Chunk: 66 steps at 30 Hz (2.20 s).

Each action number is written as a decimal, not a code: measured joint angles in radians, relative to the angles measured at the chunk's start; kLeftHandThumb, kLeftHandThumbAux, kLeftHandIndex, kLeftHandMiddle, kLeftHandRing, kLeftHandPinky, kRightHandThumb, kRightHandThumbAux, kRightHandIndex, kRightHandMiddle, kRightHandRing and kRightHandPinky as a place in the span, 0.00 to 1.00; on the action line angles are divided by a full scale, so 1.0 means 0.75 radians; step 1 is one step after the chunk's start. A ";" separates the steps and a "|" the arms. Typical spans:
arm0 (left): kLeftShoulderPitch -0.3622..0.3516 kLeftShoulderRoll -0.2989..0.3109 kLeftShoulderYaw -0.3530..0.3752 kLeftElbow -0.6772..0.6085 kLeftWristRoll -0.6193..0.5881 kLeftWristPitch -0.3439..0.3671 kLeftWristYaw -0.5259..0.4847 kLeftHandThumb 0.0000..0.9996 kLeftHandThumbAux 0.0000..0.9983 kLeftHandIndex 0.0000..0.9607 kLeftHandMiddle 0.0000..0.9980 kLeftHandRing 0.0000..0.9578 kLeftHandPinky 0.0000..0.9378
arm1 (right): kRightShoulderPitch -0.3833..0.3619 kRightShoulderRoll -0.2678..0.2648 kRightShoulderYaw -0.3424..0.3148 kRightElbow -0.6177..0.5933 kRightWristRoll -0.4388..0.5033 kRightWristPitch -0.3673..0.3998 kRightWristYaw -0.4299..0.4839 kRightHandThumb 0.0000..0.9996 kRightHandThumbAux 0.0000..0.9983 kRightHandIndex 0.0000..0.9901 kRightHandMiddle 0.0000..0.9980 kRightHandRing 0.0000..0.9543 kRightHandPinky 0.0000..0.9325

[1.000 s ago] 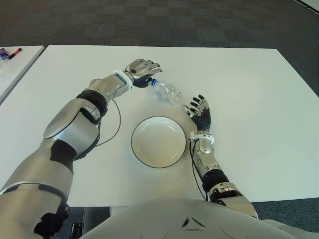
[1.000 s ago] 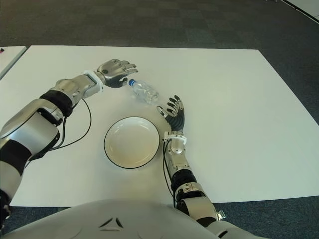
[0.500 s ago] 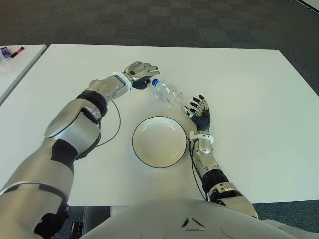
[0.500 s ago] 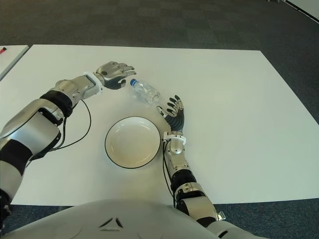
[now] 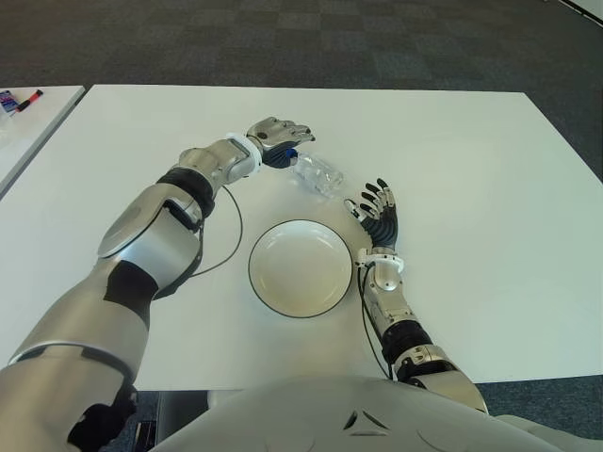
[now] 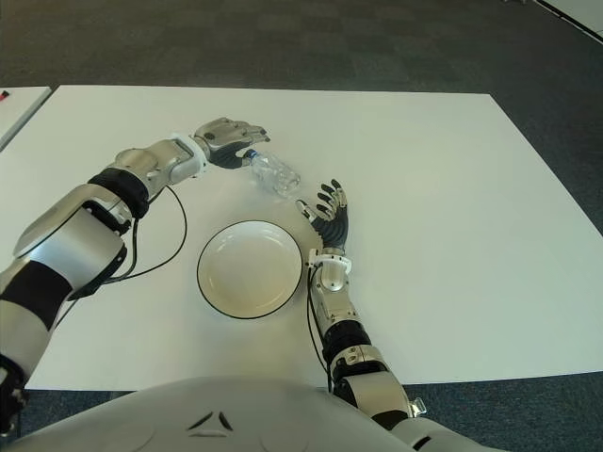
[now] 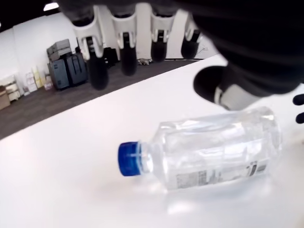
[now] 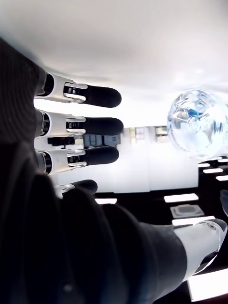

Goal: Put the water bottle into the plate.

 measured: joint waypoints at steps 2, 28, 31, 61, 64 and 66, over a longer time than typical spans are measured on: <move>0.001 -0.021 0.015 0.013 -0.019 0.008 -0.018 0.66 0.50 0.00 0.06 0.12 0.21 | 0.004 0.000 0.005 -0.014 0.000 0.000 -0.003 0.67 0.78 0.11 0.22 0.24 0.30; 0.044 -0.098 0.136 0.058 -0.146 0.064 -0.084 0.64 0.56 0.00 0.06 0.10 0.20 | 0.052 -0.006 0.042 -0.101 -0.061 0.000 -0.059 0.58 0.77 0.08 0.21 0.23 0.30; 0.044 -0.098 0.144 0.058 -0.152 0.069 -0.084 0.63 0.57 0.00 0.05 0.10 0.18 | 0.052 -0.006 0.042 -0.104 -0.072 0.000 -0.069 0.59 0.77 0.08 0.21 0.23 0.30; 0.086 -0.081 0.225 0.048 -0.222 0.053 -0.048 0.58 0.55 0.00 0.04 0.08 0.15 | 0.001 -0.012 0.048 -0.178 -0.226 0.125 -0.149 0.53 0.65 0.10 0.19 0.21 0.28; 0.109 -0.068 0.249 0.043 -0.250 0.036 -0.027 0.57 0.56 0.00 0.04 0.07 0.13 | -0.062 -0.007 0.044 -0.207 -0.269 0.178 -0.182 0.52 0.62 0.10 0.18 0.21 0.28; 0.123 -0.057 0.272 0.037 -0.269 0.029 -0.023 0.56 0.57 0.00 0.04 0.06 0.12 | -0.099 -0.006 0.043 -0.222 -0.296 0.206 -0.191 0.52 0.61 0.10 0.17 0.20 0.27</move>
